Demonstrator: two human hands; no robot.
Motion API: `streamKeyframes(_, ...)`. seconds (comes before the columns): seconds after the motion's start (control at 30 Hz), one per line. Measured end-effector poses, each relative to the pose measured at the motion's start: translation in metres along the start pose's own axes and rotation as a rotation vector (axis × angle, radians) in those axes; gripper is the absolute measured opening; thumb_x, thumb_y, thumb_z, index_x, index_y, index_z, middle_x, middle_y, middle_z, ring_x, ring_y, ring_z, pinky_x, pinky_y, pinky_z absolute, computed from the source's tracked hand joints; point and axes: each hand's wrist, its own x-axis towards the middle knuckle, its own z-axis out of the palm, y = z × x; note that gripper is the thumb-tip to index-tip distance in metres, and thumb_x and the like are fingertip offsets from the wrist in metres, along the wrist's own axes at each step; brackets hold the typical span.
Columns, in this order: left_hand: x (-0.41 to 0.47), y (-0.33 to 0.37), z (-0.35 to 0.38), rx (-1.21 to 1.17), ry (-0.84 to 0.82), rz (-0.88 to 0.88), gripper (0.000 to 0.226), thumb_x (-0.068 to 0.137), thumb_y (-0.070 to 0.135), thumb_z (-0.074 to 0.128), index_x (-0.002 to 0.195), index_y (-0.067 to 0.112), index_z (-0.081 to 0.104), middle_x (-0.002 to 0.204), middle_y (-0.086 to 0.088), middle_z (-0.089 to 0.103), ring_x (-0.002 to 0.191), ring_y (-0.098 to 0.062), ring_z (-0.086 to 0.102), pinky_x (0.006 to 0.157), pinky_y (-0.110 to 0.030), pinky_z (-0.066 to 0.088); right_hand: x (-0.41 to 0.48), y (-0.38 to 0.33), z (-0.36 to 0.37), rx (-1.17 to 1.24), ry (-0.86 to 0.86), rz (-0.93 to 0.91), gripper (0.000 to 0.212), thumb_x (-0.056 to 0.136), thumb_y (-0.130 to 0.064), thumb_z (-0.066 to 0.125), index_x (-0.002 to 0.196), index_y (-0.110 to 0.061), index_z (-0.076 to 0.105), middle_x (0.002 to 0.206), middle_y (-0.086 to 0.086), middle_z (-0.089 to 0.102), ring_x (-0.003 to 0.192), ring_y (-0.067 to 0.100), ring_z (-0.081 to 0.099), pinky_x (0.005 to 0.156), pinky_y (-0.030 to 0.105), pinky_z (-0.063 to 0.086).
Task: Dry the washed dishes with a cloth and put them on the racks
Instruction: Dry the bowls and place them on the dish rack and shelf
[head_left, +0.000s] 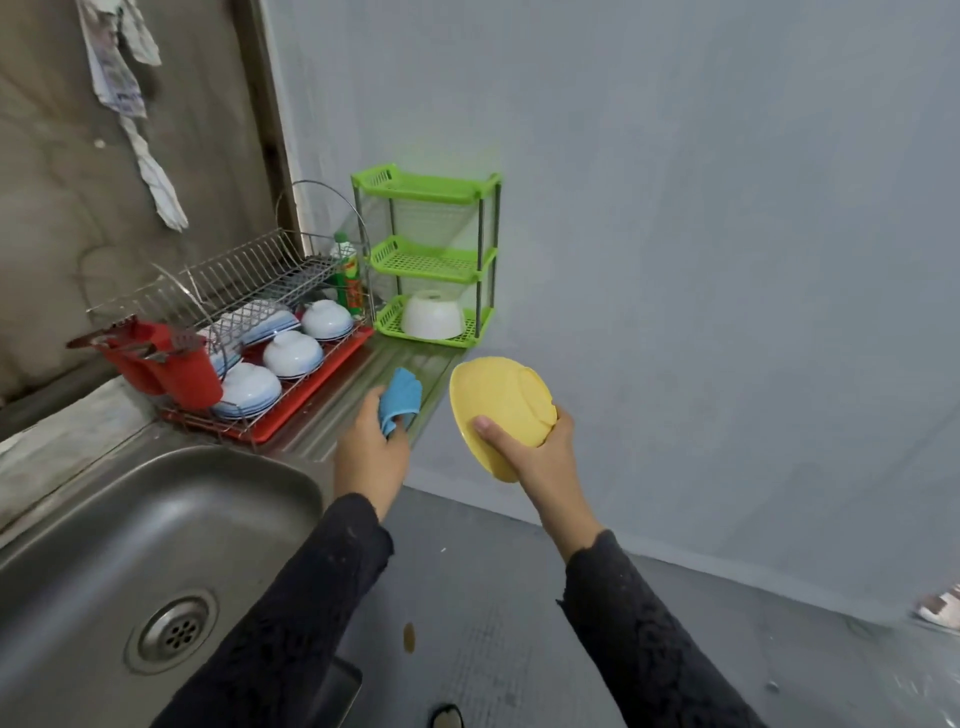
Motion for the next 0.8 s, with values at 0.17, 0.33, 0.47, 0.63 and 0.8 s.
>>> streamKeyframes(0.17, 0.097, -0.002, 0.027, -0.051, 0.052, 0.018, 0.036, 0.093, 0.005, 0.057, 0.127, 0.017, 0.057, 0.113, -0.011, 0.067, 0.101, -0.033, 0.061, 0.079, -0.036, 0.044, 0.096, -0.020, 0.035, -0.037, -0.033, -0.009, 0.125, 0.043, -0.072, 0.082, 0.146, -0.028, 0.029, 0.138, -0.005, 0.045, 0.122, 0.018, 0.051, 0.101, 0.040, 0.051)
streamKeyframes(0.33, 0.194, -0.005, 0.041, -0.036, 0.098, 0.012, 0.035, 0.092, 0.004, 0.057, 0.125, 0.014, 0.057, 0.111, -0.018, 0.068, 0.101, -0.038, 0.062, 0.078, -0.041, 0.046, 0.193, -0.050, 0.079, -0.062, -0.099, -0.038, 0.117, 0.054, -0.064, 0.087, 0.149, -0.026, 0.029, 0.140, -0.003, 0.045, 0.124, 0.019, 0.051, 0.104, 0.044, 0.050)
streamKeyframes(0.47, 0.249, -0.013, 0.046, 0.001, 0.138, -0.031, 0.037, 0.095, 0.008, 0.057, 0.131, 0.015, 0.055, 0.113, -0.020, 0.067, 0.102, -0.039, 0.061, 0.073, -0.035, 0.041, 0.252, -0.060, 0.116, -0.072, -0.130, -0.061, 0.125, 0.047, -0.071, 0.084, 0.150, -0.025, 0.028, 0.140, -0.003, 0.045, 0.125, 0.019, 0.051, 0.105, 0.046, 0.050)
streamKeyframes(0.63, 0.286, -0.028, 0.059, 0.020, 0.099, -0.036, 0.039, 0.094, 0.005, 0.056, 0.131, 0.016, 0.054, 0.115, -0.012, 0.067, 0.103, -0.033, 0.060, 0.073, -0.030, 0.037, 0.297, -0.052, 0.154, -0.054, -0.131, -0.044, 0.127, 0.049, -0.073, 0.084, 0.151, -0.024, 0.026, 0.142, -0.003, 0.042, 0.127, 0.019, 0.048, 0.107, 0.048, 0.047)
streamKeyframes(0.8, 0.314, -0.034, 0.071, 0.064, 0.117, -0.059, 0.036, 0.095, 0.007, 0.056, 0.129, 0.017, 0.053, 0.108, -0.002, 0.065, 0.101, -0.027, 0.061, 0.075, -0.030, 0.039, 0.339, -0.046, 0.171, -0.066, -0.151, -0.074, 0.115, 0.066, -0.056, 0.088, 0.154, -0.019, 0.023, 0.145, -0.001, 0.040, 0.128, 0.018, 0.045, 0.109, 0.041, 0.044)
